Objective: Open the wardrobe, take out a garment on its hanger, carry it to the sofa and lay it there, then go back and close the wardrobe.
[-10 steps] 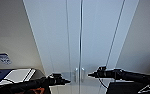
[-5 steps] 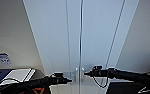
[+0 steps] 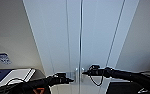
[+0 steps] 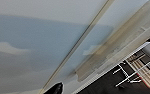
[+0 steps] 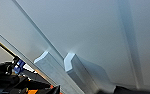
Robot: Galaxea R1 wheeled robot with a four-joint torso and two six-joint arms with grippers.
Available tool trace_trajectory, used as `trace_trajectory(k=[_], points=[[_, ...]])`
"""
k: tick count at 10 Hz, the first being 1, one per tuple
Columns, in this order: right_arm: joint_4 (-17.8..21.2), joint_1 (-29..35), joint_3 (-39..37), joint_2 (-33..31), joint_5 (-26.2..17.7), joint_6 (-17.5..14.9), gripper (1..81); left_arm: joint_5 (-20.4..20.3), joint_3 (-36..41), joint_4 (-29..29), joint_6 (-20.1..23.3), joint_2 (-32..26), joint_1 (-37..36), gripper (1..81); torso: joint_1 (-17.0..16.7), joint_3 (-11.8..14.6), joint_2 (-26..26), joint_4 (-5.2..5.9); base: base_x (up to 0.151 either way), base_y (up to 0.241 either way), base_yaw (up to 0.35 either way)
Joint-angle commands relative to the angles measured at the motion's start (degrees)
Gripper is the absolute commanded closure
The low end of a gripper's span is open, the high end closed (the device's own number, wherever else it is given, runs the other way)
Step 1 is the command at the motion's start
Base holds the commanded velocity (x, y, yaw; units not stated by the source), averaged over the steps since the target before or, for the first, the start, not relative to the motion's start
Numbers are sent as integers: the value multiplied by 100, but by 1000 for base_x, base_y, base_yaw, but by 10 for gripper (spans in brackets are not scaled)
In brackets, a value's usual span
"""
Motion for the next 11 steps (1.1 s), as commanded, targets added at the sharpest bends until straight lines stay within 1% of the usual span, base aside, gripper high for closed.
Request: trace_trajectory(k=[1, 4, 7, 11], points=[[-44, 1050, -70, 176, -22, 148, 10, 38, -150, 69, -11, 84, -893, 10, 0, 0, 0, 0, 0, 0, 0], [-44, 1102, -123, 343, -22, 192, 10, 30, -512, 69, -20, 330, -928, 10, 0, 0, 0, 0, 0, 0, 0], [-35, 1041, 35, 361, -22, 192, 10, 30, -1072, 69, -11, 873, -972, 10, 0, -2, 2, 0, 0, 0, 0], [-26, 1014, 158, 370, -13, 192, 10, 12, -1451, 77, -11, 1357, -1086, 10, 2, -2, 2, 0, 0, 0, 0]])
